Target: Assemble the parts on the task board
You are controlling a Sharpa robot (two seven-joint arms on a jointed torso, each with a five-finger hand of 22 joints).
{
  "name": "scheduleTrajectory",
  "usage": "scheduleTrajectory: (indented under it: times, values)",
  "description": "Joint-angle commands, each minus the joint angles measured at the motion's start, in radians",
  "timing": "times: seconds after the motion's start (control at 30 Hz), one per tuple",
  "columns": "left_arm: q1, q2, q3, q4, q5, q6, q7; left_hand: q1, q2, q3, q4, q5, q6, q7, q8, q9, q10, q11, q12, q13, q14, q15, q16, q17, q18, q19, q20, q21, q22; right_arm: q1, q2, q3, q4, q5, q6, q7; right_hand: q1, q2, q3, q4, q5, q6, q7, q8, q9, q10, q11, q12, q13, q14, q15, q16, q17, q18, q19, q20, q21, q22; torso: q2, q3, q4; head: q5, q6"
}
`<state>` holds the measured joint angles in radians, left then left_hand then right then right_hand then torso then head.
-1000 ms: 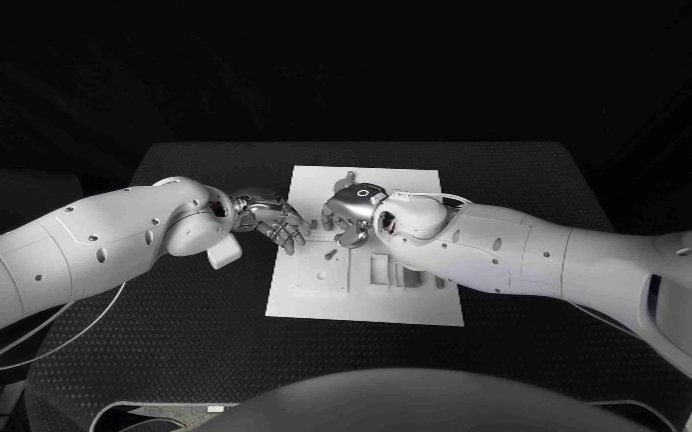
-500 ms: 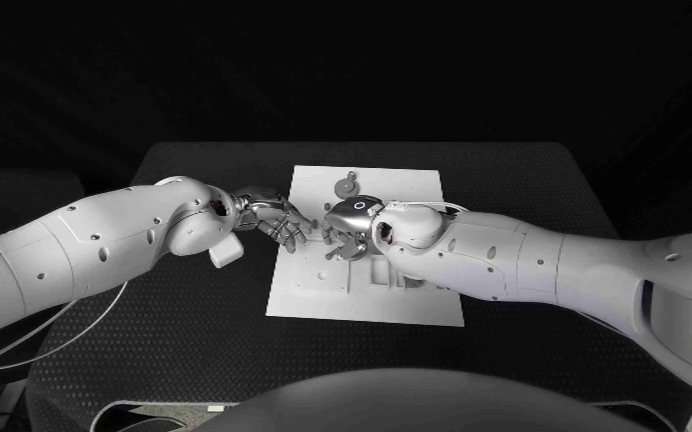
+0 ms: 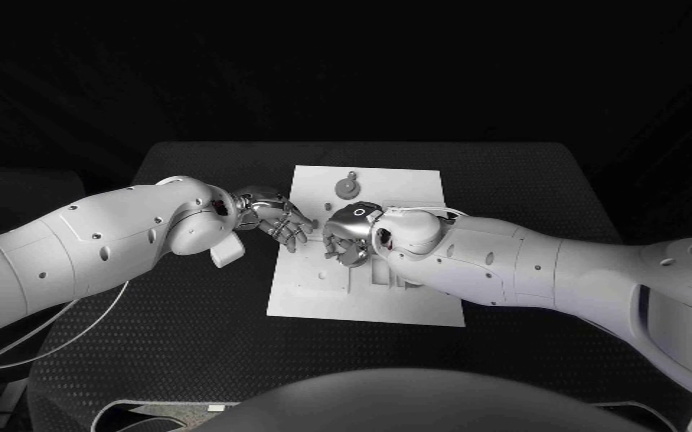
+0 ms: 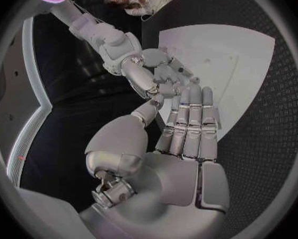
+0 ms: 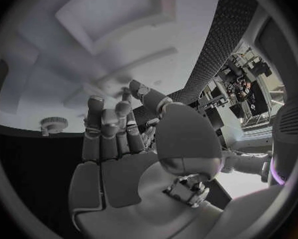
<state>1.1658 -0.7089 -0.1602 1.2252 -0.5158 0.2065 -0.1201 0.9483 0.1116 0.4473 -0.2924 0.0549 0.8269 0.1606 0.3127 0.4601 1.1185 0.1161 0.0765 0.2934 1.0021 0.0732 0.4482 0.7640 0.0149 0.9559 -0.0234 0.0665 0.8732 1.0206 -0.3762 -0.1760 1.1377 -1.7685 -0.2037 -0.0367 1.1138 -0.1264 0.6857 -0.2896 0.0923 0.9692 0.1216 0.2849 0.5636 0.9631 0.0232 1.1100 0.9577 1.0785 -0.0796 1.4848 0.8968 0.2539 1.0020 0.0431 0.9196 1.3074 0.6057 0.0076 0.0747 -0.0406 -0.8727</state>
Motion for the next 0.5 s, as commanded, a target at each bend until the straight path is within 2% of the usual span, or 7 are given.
scheduleTrajectory:
  times: [0.03,0.33,0.5]
  values:
    - [0.0,0.003,0.001,0.002,0.009,0.002,0.016,-0.001,-0.009,0.001,0.001,-0.006,-0.001,0.006,0.001,-0.001,0.002,0.004,0.006,0.001,0.004,-0.003,-0.003,0.001,-0.014,-0.003,-0.005,0.005,-0.001,-0.005,0.006,-0.003,-0.009,-0.027,0.015,-0.002,0.0,0.005,-0.007,0.0,0.002,0.008,0.001,0.006,-0.002,0.002,-0.009,0.004,-0.001,0.0,-0.008,0.003,-0.002,0.008,-0.007,-0.001,-0.004,0.019,0.0,0.0003,0.0004,-0.001,0.0]
    - [0.0,0.004,0.001,0.003,0.009,0.002,0.015,-0.001,-0.011,0.0,0.001,-0.006,-0.001,0.006,0.001,-0.001,0.003,0.004,0.006,0.001,0.004,-0.003,-0.004,0.001,-0.014,-0.003,-0.005,0.005,-0.001,-0.011,0.012,-0.013,-0.016,-0.03,0.023,-0.004,-0.009,0.01,-0.009,0.003,0.003,0.012,-0.001,0.009,-0.001,0.003,-0.01,0.004,-0.002,0.001,-0.009,0.004,-0.003,0.008,-0.006,-0.001,-0.004,0.019,0.0,0.0001,0.0,-0.001,0.0]
    - [0.0,0.004,0.001,0.004,0.009,0.002,0.014,-0.001,-0.011,0.0,0.001,-0.006,0.0,0.006,0.001,-0.001,0.003,0.004,0.006,0.001,0.004,-0.003,-0.004,0.001,-0.014,-0.003,-0.005,0.005,-0.001,-0.014,0.014,-0.023,-0.016,-0.038,0.033,-0.011,-0.02,0.018,-0.009,0.004,0.003,0.032,-0.008,0.019,0.004,0.007,-0.016,0.005,-0.004,0.003,-0.013,0.006,-0.004,0.008,-0.004,-0.001,-0.003,0.019,0.0,-0.0001,0.0006,-0.001,0.0]
